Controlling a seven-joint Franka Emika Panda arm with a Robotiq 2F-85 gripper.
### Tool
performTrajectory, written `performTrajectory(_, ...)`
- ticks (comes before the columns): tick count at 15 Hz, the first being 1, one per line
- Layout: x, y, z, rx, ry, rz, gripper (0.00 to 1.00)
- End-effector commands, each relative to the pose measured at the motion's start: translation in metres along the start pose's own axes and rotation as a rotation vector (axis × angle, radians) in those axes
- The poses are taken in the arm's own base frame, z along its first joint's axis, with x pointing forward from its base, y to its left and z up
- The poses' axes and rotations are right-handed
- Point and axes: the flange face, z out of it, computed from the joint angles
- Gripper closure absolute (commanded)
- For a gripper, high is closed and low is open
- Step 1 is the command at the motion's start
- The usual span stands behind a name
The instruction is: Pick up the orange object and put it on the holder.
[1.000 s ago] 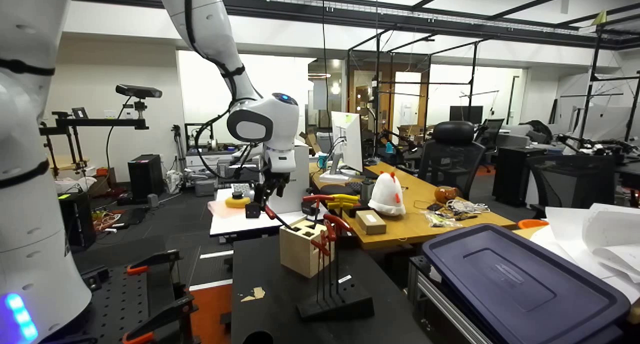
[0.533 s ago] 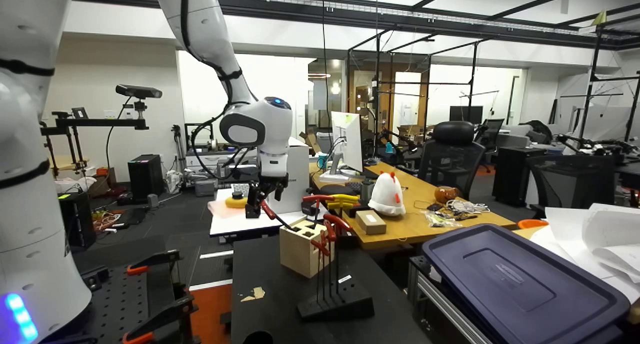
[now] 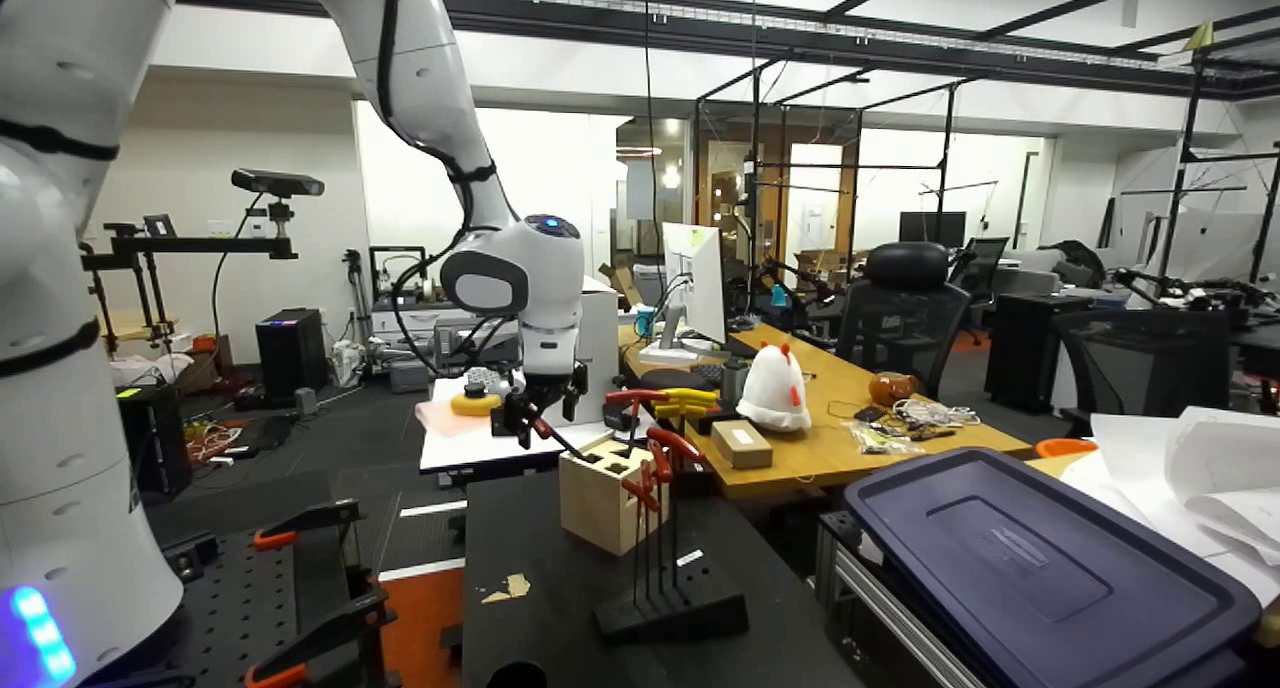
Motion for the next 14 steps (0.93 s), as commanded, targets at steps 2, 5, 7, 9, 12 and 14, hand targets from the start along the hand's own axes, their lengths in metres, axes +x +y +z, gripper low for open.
performTrajectory(2, 0.015, 0.010, -0.001, -0.086, 0.076, -0.012, 0.00)
performTrajectory(5, 0.037, 0.006, -0.011, -0.202, 0.147, -0.079, 0.00)
performTrajectory(7, 0.051, -0.001, -0.018, -0.260, 0.185, -0.138, 0.00)
performTrajectory(9, 0.065, -0.014, -0.026, -0.278, 0.195, -0.208, 0.00)
performTrajectory(12, 0.078, -0.042, -0.034, -0.250, 0.192, -0.305, 0.00)
performTrajectory(14, 0.083, -0.064, -0.033, -0.224, 0.170, -0.369, 0.00)
